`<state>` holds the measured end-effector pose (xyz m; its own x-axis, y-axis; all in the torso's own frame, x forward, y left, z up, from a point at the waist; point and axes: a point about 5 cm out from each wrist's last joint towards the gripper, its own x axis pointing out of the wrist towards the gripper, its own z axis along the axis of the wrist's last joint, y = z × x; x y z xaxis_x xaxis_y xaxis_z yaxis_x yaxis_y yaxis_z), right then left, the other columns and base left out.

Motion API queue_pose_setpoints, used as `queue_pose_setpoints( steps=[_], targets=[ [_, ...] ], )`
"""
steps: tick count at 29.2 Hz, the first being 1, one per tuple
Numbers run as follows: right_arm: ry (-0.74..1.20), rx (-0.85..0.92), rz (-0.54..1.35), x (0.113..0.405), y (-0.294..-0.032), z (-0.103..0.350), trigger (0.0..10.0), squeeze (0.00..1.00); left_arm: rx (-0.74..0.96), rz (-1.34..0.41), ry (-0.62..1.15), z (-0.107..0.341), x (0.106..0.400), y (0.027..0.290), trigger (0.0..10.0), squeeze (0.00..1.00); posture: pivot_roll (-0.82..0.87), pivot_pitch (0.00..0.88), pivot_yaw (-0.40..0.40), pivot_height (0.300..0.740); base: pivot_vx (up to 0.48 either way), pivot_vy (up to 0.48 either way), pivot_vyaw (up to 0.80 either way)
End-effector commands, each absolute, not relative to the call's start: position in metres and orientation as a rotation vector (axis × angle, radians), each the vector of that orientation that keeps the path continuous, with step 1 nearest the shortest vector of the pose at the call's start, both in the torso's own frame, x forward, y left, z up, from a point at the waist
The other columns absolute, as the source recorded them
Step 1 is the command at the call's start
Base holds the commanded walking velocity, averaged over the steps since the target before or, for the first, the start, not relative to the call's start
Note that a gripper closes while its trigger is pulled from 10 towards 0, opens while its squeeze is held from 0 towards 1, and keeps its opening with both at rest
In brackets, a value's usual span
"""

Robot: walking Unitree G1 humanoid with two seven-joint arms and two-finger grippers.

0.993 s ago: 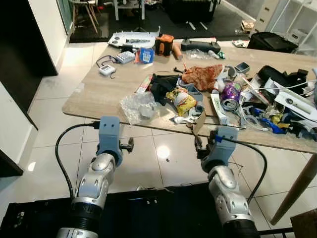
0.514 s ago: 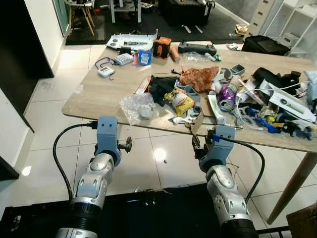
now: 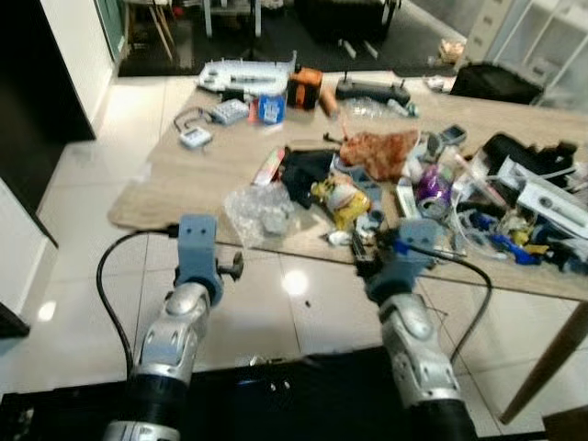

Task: Picking trash to rubbish bin

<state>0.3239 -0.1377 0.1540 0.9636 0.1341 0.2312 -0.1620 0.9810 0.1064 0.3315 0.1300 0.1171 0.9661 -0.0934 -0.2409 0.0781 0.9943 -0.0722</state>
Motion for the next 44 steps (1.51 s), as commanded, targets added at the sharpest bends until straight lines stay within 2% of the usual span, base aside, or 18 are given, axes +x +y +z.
queue_pose_setpoints(
  steps=[1,8,18,44],
  targets=[
    [-0.291,0.109,0.170,0.324,-0.140,0.169,10.0,0.00,-0.064,-0.088,0.261,0.113,0.330,0.129,10.0,0.00,0.02,0.114,-0.023,0.740,0.000,0.000,0.00],
    [-0.351,0.090,0.219,0.328,-0.134,0.188,10.0,0.00,-0.067,-0.089,0.260,0.114,0.330,0.128,10.0,0.00,0.02,0.118,-0.024,0.740,0.000,0.000,0.00],
    [-0.297,0.066,0.243,0.329,-0.131,0.181,10.0,0.00,-0.072,-0.088,0.254,0.115,0.330,0.128,10.0,0.00,0.02,0.118,-0.024,0.740,0.000,0.000,0.00],
    [-0.259,0.074,0.241,0.327,-0.130,0.174,10.0,0.00,-0.067,-0.087,0.249,0.116,0.331,0.128,10.0,0.00,0.02,0.118,-0.024,0.740,0.246,0.000,0.00]
  ],
)
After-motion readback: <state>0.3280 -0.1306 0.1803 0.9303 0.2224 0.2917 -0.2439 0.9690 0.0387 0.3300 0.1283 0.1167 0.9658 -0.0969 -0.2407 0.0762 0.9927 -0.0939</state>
